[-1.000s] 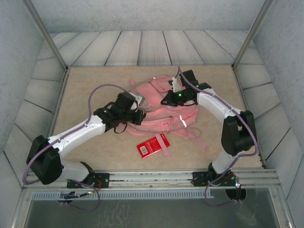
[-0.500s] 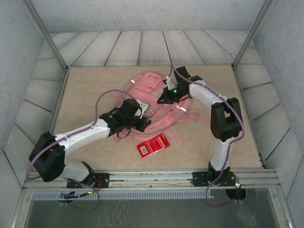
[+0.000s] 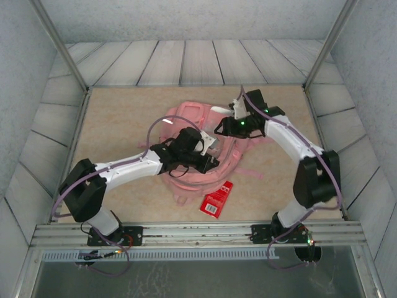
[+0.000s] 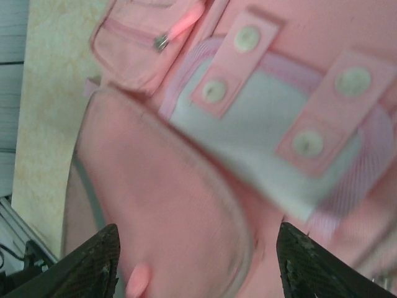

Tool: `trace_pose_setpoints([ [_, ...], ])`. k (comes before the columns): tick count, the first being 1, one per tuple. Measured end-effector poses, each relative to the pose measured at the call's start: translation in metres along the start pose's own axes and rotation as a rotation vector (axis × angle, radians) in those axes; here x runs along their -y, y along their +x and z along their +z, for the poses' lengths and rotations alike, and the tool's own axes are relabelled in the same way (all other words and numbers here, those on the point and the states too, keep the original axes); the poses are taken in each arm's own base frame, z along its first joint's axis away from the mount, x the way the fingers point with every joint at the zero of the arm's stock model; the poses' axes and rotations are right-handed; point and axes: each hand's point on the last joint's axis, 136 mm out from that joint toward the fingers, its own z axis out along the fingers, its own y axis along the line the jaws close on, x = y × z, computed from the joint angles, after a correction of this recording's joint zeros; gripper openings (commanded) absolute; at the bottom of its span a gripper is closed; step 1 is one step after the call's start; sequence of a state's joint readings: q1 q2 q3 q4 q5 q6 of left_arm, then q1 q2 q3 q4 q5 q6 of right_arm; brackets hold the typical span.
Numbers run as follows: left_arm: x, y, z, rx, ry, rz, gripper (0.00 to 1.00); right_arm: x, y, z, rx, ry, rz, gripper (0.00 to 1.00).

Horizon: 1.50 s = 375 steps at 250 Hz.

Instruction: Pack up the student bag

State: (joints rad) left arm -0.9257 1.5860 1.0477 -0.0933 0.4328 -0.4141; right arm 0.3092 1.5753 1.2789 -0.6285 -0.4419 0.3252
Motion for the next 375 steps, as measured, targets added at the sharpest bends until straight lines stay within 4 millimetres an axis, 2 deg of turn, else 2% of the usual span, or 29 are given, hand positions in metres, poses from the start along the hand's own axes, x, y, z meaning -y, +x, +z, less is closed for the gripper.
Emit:
trace_pose_setpoints([
  [26, 0.003, -0.002, 0.003, -0.008, 0.016, 0.006, 0.0, 0.0, 0.017, -0.016, 0.026, 0.009, 0.025, 0.66],
  [51, 0.005, -0.004, 0.004, -0.011, 0.025, 0.011, 0.0, 0.006, 0.034, -0.023, 0.029, 0.026, 0.056, 0.61],
  [78, 0.006, -0.007, 0.005, -0.013, 0.03, 0.015, 0.0, 0.011, 0.05, -0.022, 0.018, 0.028, 0.097, 0.57],
  [107, 0.007, -0.008, 0.007, -0.02, 0.036, 0.019, 0.0, 0.012, 0.064, -0.014, 0.004, -0.012, 0.146, 0.53],
  [149, 0.006, -0.004, 0.011, -0.042, 0.037, 0.018, 0.0, 0.007, 0.067, 0.0, 0.023, -0.107, 0.217, 0.42],
  [189, 0.003, -0.001, 0.011, -0.056, 0.024, 0.023, 0.0, 0.0, 0.066, 0.009, 0.046, -0.197, 0.273, 0.22],
  [239, -0.007, 0.006, 0.008, -0.076, -0.048, 0.022, 0.0, -0.001, 0.064, 0.011, 0.045, -0.218, 0.301, 0.04],
  [250, -0.009, 0.005, 0.004, -0.067, -0.075, 0.023, 0.0, -0.002, 0.062, 0.01, 0.042, -0.217, 0.29, 0.0],
  [277, -0.021, 0.005, -0.02, -0.022, -0.149, 0.01, 0.0, -0.002, 0.05, 0.003, 0.049, -0.215, 0.272, 0.0],
  [329, -0.083, 0.023, -0.085, 0.077, -0.338, -0.132, 0.0, 0.015, 0.03, -0.013, 0.047, -0.183, 0.234, 0.0],
  [349, -0.101, 0.034, -0.099, 0.085, -0.387, -0.168, 0.0, 0.012, 0.028, -0.013, 0.002, -0.194, 0.204, 0.0],
  [375, -0.104, 0.038, -0.107, 0.06, -0.402, -0.147, 0.0, 0.006, 0.025, -0.006, -0.06, -0.227, 0.174, 0.0],
])
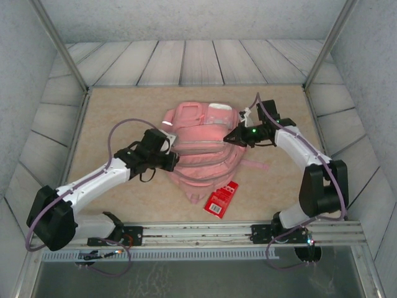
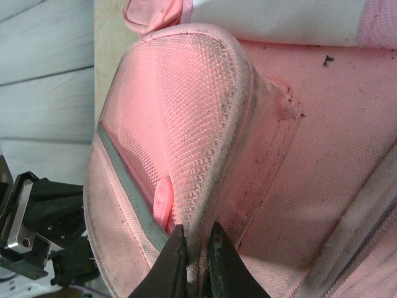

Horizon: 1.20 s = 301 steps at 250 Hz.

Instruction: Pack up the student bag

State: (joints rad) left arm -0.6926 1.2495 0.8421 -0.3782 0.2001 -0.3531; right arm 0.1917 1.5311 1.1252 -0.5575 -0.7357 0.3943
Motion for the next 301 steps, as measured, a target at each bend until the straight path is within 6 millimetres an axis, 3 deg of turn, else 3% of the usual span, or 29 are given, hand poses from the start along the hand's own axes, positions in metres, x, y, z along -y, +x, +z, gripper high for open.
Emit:
trace_pose_setpoints([
  [48, 0.014, 0.009, -0.006, -0.059, 0.062, 0.089, 0.0, -0.001, -0.019, 0.019, -0.029, -0.003, -0.009, 0.0],
  [78, 0.027, 0.015, -0.005, -0.073, 0.102, 0.129, 0.0, -0.008, -0.042, 0.034, -0.018, -0.01, -0.023, 0.04],
  [119, 0.058, 0.012, 0.0, -0.065, 0.189, 0.18, 0.0, -0.017, -0.08, 0.05, 0.024, -0.009, -0.058, 0.31],
  [137, 0.075, 0.012, 0.006, -0.076, 0.236, 0.196, 0.0, -0.02, -0.094, 0.046, 0.063, 0.015, -0.087, 0.48],
  [159, 0.091, 0.012, 0.015, -0.087, 0.283, 0.196, 0.0, -0.021, -0.1, 0.034, 0.104, 0.049, -0.118, 0.57],
  [175, 0.099, 0.011, 0.023, -0.093, 0.305, 0.192, 0.0, -0.019, -0.091, 0.024, 0.114, 0.073, -0.123, 0.6],
  [241, 0.12, -0.016, 0.051, -0.073, 0.34, 0.183, 0.0, -0.025, -0.016, -0.021, 0.117, 0.071, -0.107, 0.6],
  [266, 0.124, -0.023, 0.058, -0.065, 0.348, 0.18, 0.0, -0.023, 0.006, -0.023, 0.103, 0.038, -0.08, 0.6],
  [301, 0.129, -0.025, 0.065, -0.072, 0.355, 0.181, 0.0, -0.013, 0.026, -0.008, 0.062, -0.003, -0.016, 0.61],
])
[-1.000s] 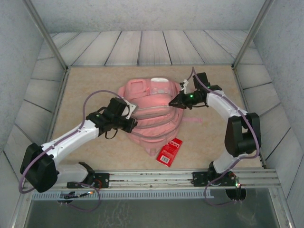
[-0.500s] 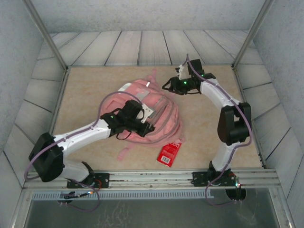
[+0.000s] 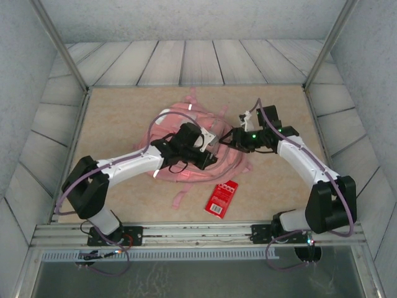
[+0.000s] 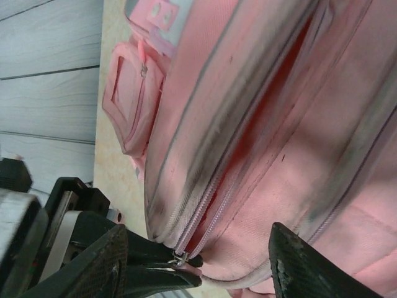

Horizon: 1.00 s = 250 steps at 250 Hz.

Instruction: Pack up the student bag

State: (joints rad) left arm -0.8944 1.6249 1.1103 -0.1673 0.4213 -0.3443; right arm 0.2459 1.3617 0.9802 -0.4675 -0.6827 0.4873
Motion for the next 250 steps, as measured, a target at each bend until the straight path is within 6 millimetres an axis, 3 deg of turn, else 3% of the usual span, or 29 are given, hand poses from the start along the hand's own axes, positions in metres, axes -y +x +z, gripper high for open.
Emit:
trace_pose_setpoints([
  [38, 0.003, 0.002, 0.004, -0.01, 0.002, 0.004, 0.0, 0.009, 0.003, 0.018, -0.009, -0.046, 0.066, 0.57],
  [78, 0.003, 0.005, 0.006, -0.014, -0.004, 0.003, 0.0, 0.017, -0.003, 0.034, -0.003, -0.066, 0.115, 0.37],
  [118, 0.001, 0.01, 0.005, -0.015, -0.011, 0.0, 0.0, 0.014, -0.01, 0.038, 0.026, -0.091, 0.126, 0.14],
  [144, -0.002, 0.013, -0.001, 0.0, -0.032, -0.008, 0.0, 0.012, -0.01, 0.038, 0.028, -0.097, 0.138, 0.05],
  [188, -0.012, 0.028, -0.023, 0.027, -0.1, -0.054, 0.0, 0.005, -0.013, 0.037, 0.016, -0.094, 0.108, 0.0],
  [250, -0.054, 0.057, -0.056, 0.069, -0.233, -0.204, 0.0, 0.0, -0.02, 0.036, -0.016, -0.078, 0.041, 0.0],
])
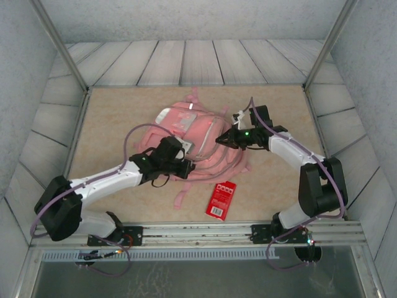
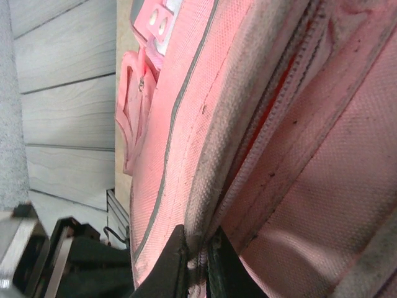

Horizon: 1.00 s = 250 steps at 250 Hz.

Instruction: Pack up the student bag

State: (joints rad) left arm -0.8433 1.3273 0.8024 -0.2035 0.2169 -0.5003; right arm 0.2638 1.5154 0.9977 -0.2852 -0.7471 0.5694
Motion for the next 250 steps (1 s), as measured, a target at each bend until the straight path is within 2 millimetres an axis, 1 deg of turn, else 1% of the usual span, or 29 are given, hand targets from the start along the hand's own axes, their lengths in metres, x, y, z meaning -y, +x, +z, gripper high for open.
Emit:
trace_pose_setpoints([
  [37, -0.011, -0.007, -0.009, 0.036, -0.021, -0.051, 0.0, -0.004, 0.001, 0.005, -0.045, -0.003, -0.041, 0.0],
  [66, -0.017, -0.011, -0.008, 0.045, -0.033, -0.056, 0.0, -0.005, -0.004, 0.008, -0.058, -0.003, -0.068, 0.0],
  [86, -0.019, -0.011, -0.003, 0.028, -0.036, -0.047, 0.0, -0.003, -0.007, 0.012, -0.069, 0.004, -0.074, 0.09],
  [94, -0.019, -0.01, 0.001, 0.018, -0.037, -0.042, 0.03, -0.001, -0.008, 0.013, -0.073, 0.01, -0.073, 0.16],
  [106, -0.02, -0.008, 0.005, 0.002, -0.038, -0.038, 0.08, 0.0, -0.01, 0.014, -0.074, 0.017, -0.074, 0.3],
  [116, -0.022, -0.005, 0.008, -0.014, -0.041, -0.033, 0.15, 0.002, -0.012, 0.014, -0.068, 0.027, -0.084, 0.39],
  [123, -0.023, -0.002, 0.01, -0.029, -0.045, -0.032, 0.23, 0.004, -0.015, 0.013, -0.06, 0.037, -0.094, 0.43],
  [140, -0.023, 0.007, 0.011, -0.059, -0.047, -0.026, 0.44, 0.009, -0.019, 0.006, -0.036, 0.075, -0.102, 0.51],
  [153, -0.02, 0.011, 0.01, -0.066, -0.04, -0.017, 0.53, 0.012, -0.019, -0.003, -0.018, 0.113, -0.109, 0.57],
  [162, -0.016, 0.014, 0.009, -0.068, -0.029, -0.018, 0.56, 0.013, -0.017, -0.011, -0.003, 0.143, -0.118, 0.61],
  [179, -0.011, 0.021, 0.003, -0.07, -0.003, -0.009, 0.58, 0.015, -0.009, -0.028, 0.025, 0.195, -0.134, 0.65],
  [196, -0.007, 0.032, -0.002, -0.078, 0.026, -0.012, 0.58, 0.015, 0.006, -0.045, 0.045, 0.238, -0.148, 0.65],
  [209, -0.003, 0.042, -0.004, -0.092, 0.051, -0.015, 0.57, 0.019, 0.022, -0.055, 0.045, 0.263, -0.145, 0.65],
  [228, 0.006, 0.058, -0.003, -0.124, 0.091, -0.01, 0.57, 0.029, 0.046, -0.06, 0.017, 0.284, -0.123, 0.65],
  [250, 0.021, 0.079, 0.001, -0.171, 0.143, 0.006, 0.6, 0.049, 0.081, -0.061, -0.045, 0.315, -0.065, 0.65],
])
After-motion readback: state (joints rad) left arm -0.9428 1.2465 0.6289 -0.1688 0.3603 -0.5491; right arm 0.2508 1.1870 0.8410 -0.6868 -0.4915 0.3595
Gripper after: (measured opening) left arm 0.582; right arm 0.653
